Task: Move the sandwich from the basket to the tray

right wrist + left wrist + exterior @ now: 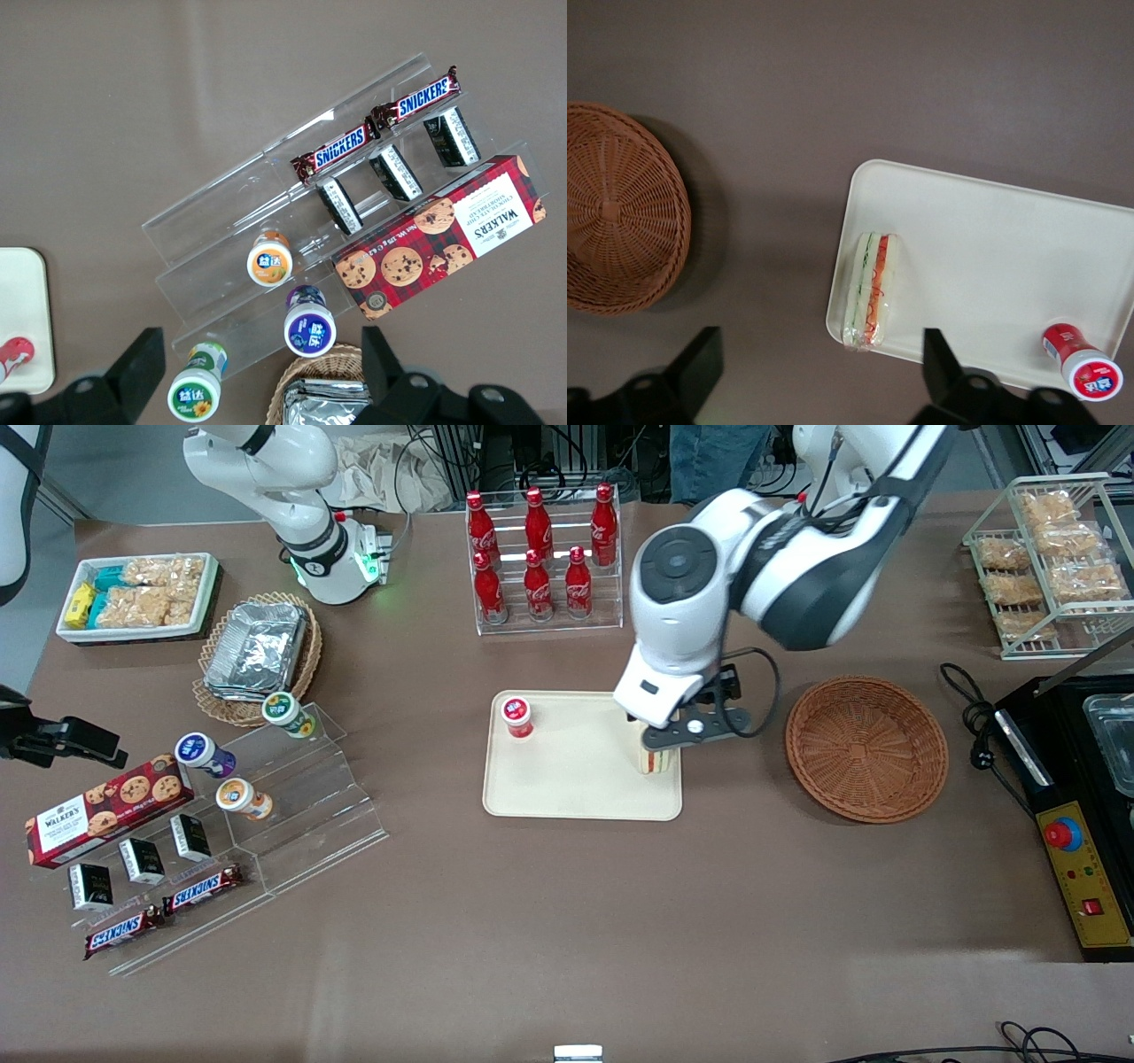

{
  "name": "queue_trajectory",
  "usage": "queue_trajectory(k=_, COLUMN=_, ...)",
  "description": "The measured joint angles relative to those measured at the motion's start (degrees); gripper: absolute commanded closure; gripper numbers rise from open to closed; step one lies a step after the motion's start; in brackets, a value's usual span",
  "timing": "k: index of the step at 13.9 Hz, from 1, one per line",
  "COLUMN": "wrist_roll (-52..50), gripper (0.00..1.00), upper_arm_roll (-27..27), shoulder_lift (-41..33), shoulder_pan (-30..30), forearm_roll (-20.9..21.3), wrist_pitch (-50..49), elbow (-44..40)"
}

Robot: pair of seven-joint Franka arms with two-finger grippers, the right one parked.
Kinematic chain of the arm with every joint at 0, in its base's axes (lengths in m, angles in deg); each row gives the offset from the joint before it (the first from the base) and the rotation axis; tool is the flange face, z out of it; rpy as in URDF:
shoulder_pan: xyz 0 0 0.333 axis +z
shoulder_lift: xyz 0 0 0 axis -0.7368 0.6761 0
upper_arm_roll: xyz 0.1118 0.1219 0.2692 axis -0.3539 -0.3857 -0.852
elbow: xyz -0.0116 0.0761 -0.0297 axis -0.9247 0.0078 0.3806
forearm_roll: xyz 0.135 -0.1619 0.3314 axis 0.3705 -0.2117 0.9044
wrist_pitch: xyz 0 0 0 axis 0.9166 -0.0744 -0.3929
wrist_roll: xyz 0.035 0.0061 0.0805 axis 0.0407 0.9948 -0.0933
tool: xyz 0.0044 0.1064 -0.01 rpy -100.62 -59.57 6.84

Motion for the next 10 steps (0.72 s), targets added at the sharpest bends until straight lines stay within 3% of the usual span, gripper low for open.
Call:
queue_trajectory(k=3, wrist_roll=14.9, gripper=0.00, upper_arm_roll=-3.9, shoulder_lift=-5.0, shoulder_pan=6.5, forearm_roll=-6.1, wrist_pitch=-4.8, elbow=-1.2)
queue_trajectory(k=7, wrist_roll=37.8, gripper=0.00, upper_arm_roll=-23.2, shoulder_lift=-14.9, shoulder_pan=5.6, forearm_roll=-16.5, wrist_pitch=-9.3, elbow=-0.2)
queue_trajectory(k=10, wrist_roll=40.8, gripper=0.00, upper_arm_roll=-27.6, shoulder_lift=-21.6, shoulder_pan=4.5, forearm_roll=-18.3, wrist_pitch=-8.8, elbow=5.0)
